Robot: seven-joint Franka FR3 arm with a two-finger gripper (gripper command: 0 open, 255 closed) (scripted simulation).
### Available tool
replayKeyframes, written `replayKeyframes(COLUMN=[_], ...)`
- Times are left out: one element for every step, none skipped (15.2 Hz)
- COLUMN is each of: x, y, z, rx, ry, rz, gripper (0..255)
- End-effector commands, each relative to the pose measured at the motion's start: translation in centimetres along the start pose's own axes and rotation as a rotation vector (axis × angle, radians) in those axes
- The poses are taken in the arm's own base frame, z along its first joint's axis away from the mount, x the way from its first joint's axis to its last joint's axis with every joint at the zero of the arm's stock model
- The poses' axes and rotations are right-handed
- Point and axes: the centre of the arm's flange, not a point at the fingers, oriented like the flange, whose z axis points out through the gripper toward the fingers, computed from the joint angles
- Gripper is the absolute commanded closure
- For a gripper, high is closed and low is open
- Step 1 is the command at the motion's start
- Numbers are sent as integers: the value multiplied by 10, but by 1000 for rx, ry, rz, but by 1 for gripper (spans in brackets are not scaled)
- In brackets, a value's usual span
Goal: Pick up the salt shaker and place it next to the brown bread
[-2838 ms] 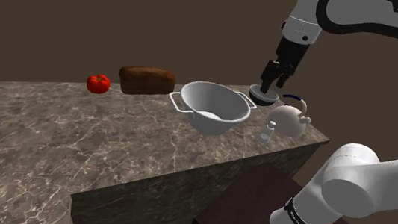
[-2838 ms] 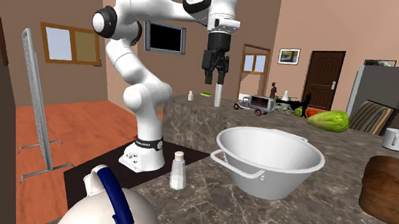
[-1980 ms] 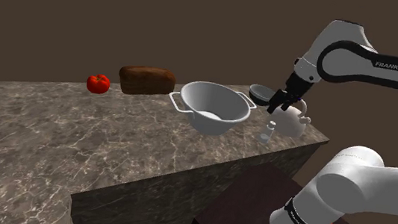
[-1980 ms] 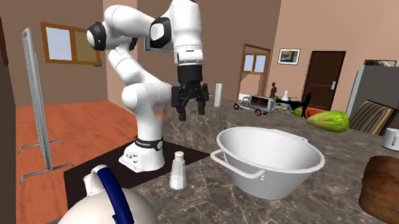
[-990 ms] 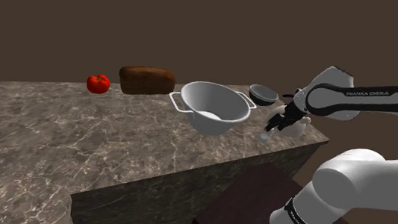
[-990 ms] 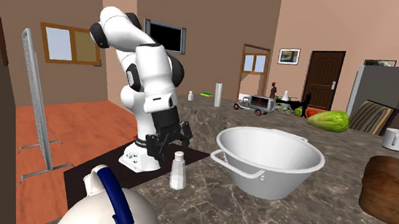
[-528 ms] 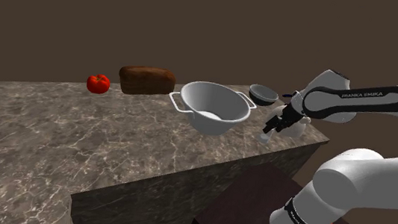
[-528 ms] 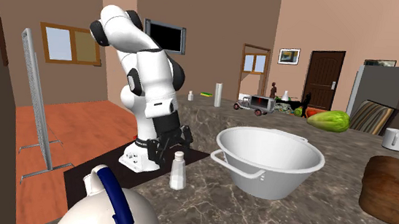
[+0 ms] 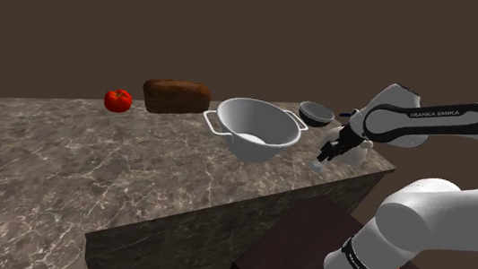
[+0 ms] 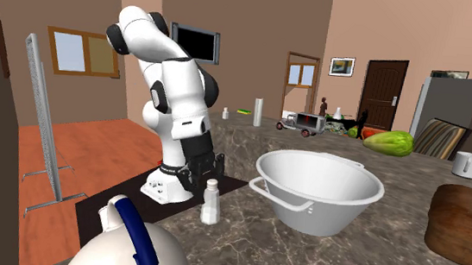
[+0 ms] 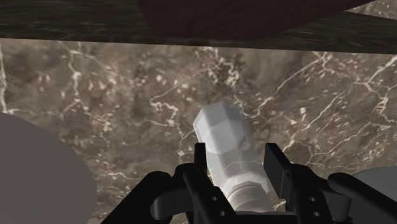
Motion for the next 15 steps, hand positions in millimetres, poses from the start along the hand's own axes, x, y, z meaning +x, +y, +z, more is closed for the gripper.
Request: replayKeyframes(x=[0,0,0,0,1,2,4,5,6,7,9,10,11,13,14], y=[0,0,0,0,-1,-1,-2,-3,-3,-4,-5,-5,-6,-7,-7], z=[0,0,0,0,-5,-10,-15,-20,-25,-30,-35,-40,-45,-50,-55], rx=[0,0,0,0,0,0,0,0,0,0,0,0,0,0,0], ry=[-1,-1,-1,-1,-1,-1,-1,-1,-1,-1,-1,-1,-1,-1,-1], rz=[0,0,0,0,0,0,0,0,0,0,0,0,0,0,0], gripper=[255,255,255,255,255,255,255,255,255,255,255,255,255,255,255])
